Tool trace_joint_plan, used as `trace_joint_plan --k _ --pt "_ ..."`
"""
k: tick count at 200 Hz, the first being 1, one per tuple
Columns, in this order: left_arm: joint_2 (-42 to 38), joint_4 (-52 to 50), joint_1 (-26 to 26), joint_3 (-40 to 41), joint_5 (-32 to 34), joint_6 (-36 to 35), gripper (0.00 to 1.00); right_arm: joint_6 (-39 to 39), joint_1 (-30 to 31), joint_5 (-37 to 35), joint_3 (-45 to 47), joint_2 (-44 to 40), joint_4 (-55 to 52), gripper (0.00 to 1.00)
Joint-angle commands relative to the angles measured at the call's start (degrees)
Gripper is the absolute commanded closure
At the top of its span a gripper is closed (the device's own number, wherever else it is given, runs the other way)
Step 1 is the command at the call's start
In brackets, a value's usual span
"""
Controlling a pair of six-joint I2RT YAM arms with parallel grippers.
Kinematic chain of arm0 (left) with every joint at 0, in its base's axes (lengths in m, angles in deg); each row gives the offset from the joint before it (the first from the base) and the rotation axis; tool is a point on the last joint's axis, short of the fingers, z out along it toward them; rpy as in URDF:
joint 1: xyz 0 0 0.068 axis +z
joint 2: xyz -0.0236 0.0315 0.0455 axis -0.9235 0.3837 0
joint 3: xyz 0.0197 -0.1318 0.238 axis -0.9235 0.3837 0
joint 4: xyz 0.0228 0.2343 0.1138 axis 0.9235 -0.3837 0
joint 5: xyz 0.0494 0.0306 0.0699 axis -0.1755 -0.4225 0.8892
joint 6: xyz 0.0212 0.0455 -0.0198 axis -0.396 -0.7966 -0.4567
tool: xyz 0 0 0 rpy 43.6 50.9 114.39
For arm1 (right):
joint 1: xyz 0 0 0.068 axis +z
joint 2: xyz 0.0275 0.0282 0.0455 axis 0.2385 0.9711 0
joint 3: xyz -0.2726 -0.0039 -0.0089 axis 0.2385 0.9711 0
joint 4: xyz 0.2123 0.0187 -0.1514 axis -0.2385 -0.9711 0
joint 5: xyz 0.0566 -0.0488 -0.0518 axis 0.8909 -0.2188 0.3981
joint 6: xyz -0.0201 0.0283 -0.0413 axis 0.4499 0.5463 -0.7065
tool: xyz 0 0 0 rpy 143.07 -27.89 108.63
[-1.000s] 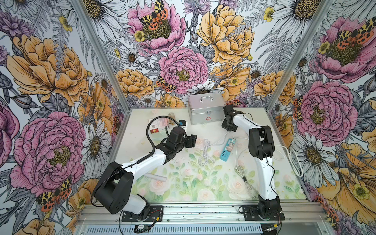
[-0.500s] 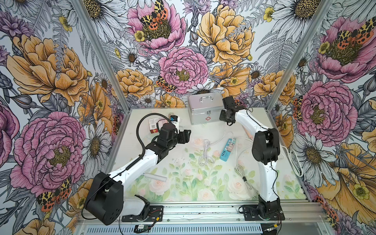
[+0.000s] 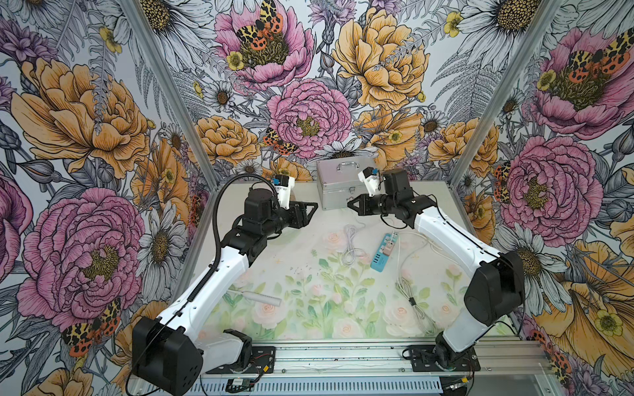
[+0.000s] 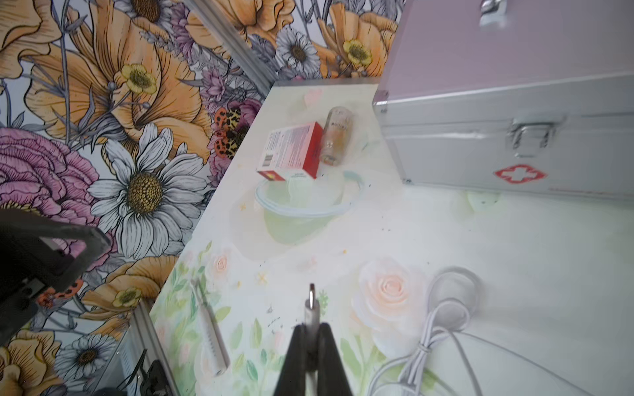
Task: Charge the electric toothbrush
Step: Pick up the charging cable from the center of the board, then pick up the electric toothbrush from the center of the board.
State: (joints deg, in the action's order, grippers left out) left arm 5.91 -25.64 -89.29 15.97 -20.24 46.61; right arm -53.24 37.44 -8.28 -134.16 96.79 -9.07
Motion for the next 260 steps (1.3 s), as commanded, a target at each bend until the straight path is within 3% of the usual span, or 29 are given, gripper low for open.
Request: trace_joint_plan --k 1,49,118,139,173,212,260 --pt "-0.44 3.33 -0.65 -0.25 -10.42 2.48 0.4 -2.51 1.29 9.52 3.76 -3.52 4.61 1.0" --pt "3.31 5.48 -4.92 -1.89 -15.52 0.89 0.44 -2.86 3.6 15.55 7.35 -6.57 6.66 1.0" --pt "7.14 12.24 -4.21 -0.64 -20.4 6.37 0.57 -2.99 3.71 17.52 9.05 -10.25 8.06 1.0" --pt "4.96 12.2 -2.5 1.43 -15.9 9.49 0.56 -2.63 3.96 16.08 9.55 -10.39 8.25 1.0" --pt "-0.49 -4.0 -2.14 3.06 6.87 15.11 0.54 -0.85 4.27 16.98 10.1 -8.64 8.25 1.0" --pt "-7.65 -19.75 -1.75 12.95 24.43 27.66 0.53 0.97 6.15 17.45 10.37 -6.07 8.21 1.0" --pt "-12.82 -29.97 -6.32 23.06 35.21 39.91 0.51 2.79 10.48 17.7 10.54 -2.52 8.17 1.0"
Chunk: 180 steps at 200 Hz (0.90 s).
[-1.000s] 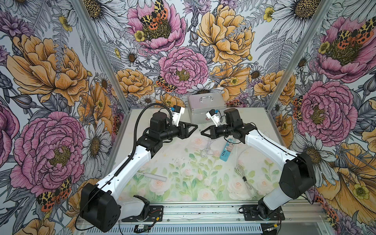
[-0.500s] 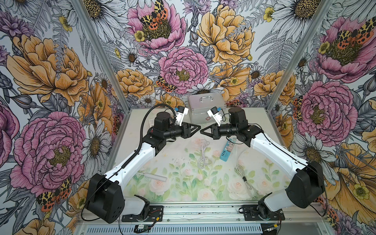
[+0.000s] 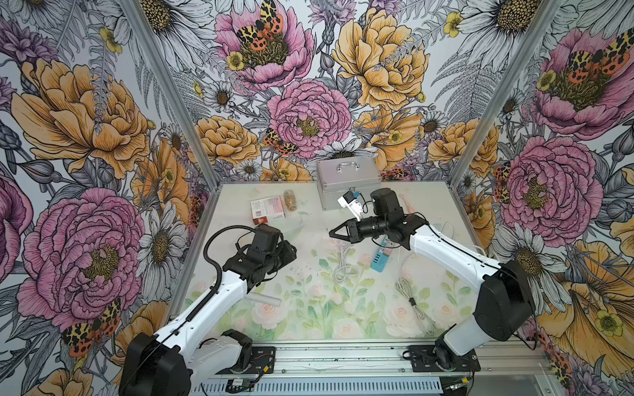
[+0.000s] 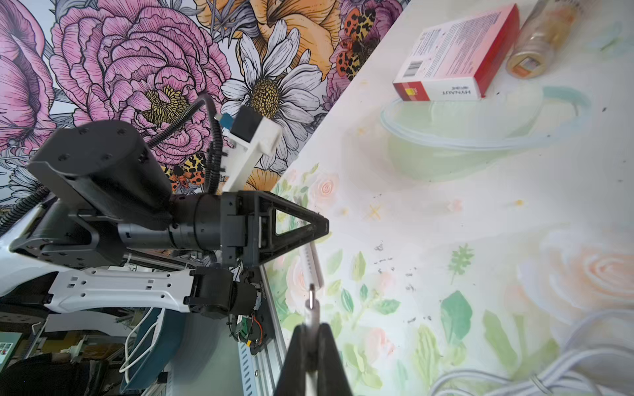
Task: Charge the electric toothbrush
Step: Pick up the electric toothbrush from the center of the board.
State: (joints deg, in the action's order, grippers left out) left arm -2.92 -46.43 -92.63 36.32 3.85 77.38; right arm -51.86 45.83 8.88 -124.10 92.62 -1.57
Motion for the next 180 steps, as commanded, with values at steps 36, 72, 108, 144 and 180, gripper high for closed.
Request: trace_joint_plan --k 36,72,108,144,180 --pt "-5.52 -16.14 -5.56 4.47 16.13 14.12 0.5 1.22 4.69 -0.51 0.83 3.9 0.76 1.0" --pt "-5.46 -19.76 -6.48 6.27 18.14 17.61 0.45 1.37 5.05 -1.76 1.63 4.64 0.78 1.0" --pt "-3.38 -21.25 -5.9 7.85 18.12 18.57 0.44 1.39 5.65 -2.09 1.46 5.64 0.93 1.0" --pt "-0.79 -19.38 -2.93 10.15 17.52 18.43 0.41 1.65 5.85 -1.99 0.51 6.87 1.04 1.0" --pt "1.86 -16.57 -2.0 10.9 17.01 17.81 0.44 1.91 5.94 -2.51 -0.38 7.59 1.06 1.0"
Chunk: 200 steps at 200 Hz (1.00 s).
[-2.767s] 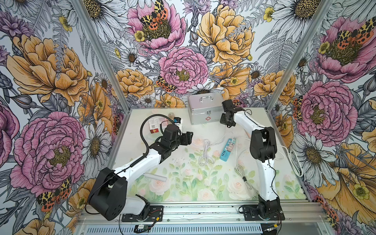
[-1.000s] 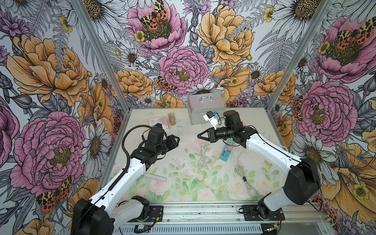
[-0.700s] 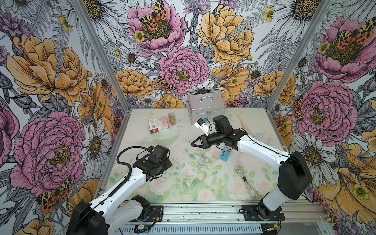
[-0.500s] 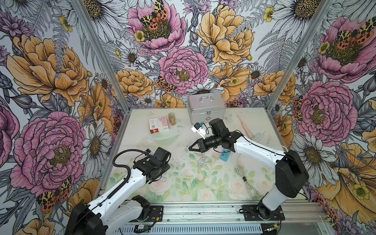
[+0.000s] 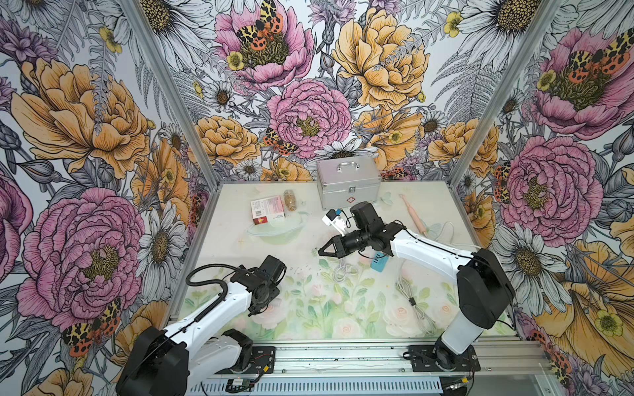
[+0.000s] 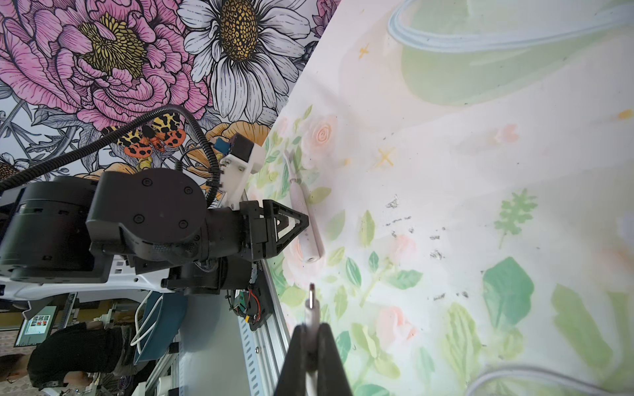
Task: Charge the electric toothbrush
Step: Pick up the electric toothbrush from the center of the board.
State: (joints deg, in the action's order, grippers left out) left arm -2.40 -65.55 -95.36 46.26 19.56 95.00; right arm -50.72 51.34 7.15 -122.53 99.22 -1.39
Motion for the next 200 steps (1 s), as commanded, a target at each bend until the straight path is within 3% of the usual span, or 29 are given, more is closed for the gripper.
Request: trace_joint_plan --k 1,32,88,118,137,171,200 --pt "1.41 2.67 0.79 1.04 1.29 0.18 0.44 0.78 0.43 -0.85 -1.96 1.03 0.91 1.0" --pt "4.25 7.56 1.5 3.06 -0.08 -0.17 0.47 1.02 0.43 -1.25 -2.14 1.42 0.88 1.0" --pt "7.02 12.2 1.64 4.01 -1.17 -0.1 0.66 1.39 0.43 -1.6 -1.95 1.25 0.98 1.0" --pt "3.74 13.39 1.81 3.08 -0.74 0.13 0.78 1.53 0.43 -1.85 -2.57 1.17 0.96 1.0" --pt "0.44 14.0 2.49 2.06 -0.82 -0.76 0.8 1.72 0.43 -1.8 -2.75 0.69 1.0 1.0" --pt "-2.29 17.61 5.06 -4.14 -5.39 -6.93 0.84 2.88 0.26 -1.18 -1.61 -1.79 1.88 1.0" --pt "0.88 20.45 5.89 -15.97 -10.35 -12.45 0.86 7.47 -0.73 1.84 0.39 -4.89 6.15 1.0"
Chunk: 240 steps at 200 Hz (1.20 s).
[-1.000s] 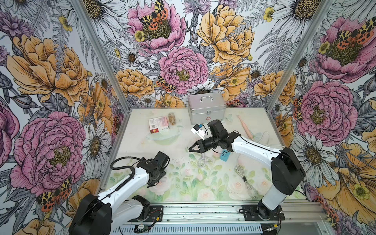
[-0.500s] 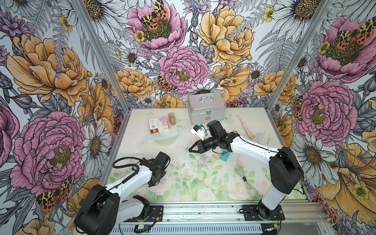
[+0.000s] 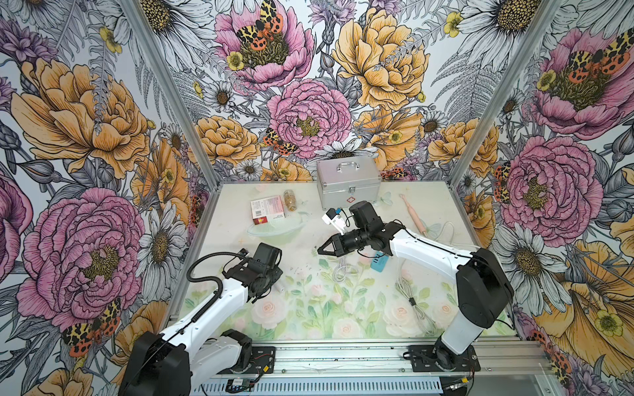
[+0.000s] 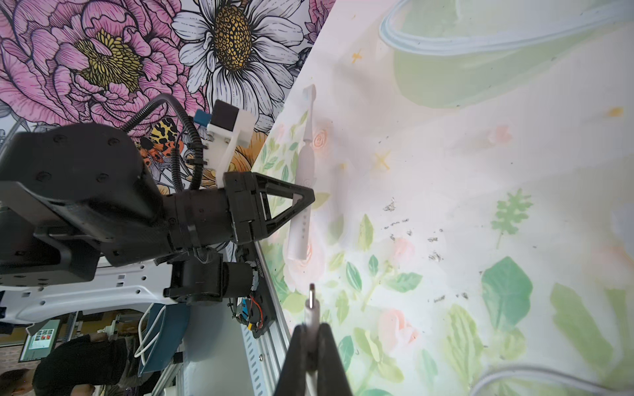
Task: Charge the electric toothbrush
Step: Pick up the electric toothbrush from the center of the board, then insert the charging cable into the electric toothbrush.
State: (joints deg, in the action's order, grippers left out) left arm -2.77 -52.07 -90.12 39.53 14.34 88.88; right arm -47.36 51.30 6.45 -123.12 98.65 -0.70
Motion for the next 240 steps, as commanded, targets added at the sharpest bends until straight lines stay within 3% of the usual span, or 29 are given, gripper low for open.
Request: trace_joint_plan --k 1,40,83,125,164,240 --pt "1.38 7.06 0.63 -9.66 -5.29 -6.48 0.86 4.41 -0.72 2.66 1.08 -4.46 5.74 1.0" --pt "7.72 11.38 0.25 -25.52 -11.87 -11.58 0.92 16.72 -3.49 5.57 7.54 -9.28 23.09 1.0" --pt "10.36 15.66 -1.05 -32.89 -19.38 -12.31 0.95 24.11 -2.01 4.19 8.11 -9.35 33.94 1.0" --pt "9.59 20.55 -1.06 -32.28 -22.74 -10.23 0.95 27.8 -1.37 4.45 7.4 -7.68 41.1 1.0" --pt "9.19 34.18 0.15 -26.53 -28.49 -4.2 0.97 28.05 -1.42 4.2 8.47 -7.52 42.63 1.0" --pt "8.01 34.85 0.87 -26.81 -30.2 -4.61 1.0 31.45 -2.85 3.44 12.83 -8.82 49.51 1.0"
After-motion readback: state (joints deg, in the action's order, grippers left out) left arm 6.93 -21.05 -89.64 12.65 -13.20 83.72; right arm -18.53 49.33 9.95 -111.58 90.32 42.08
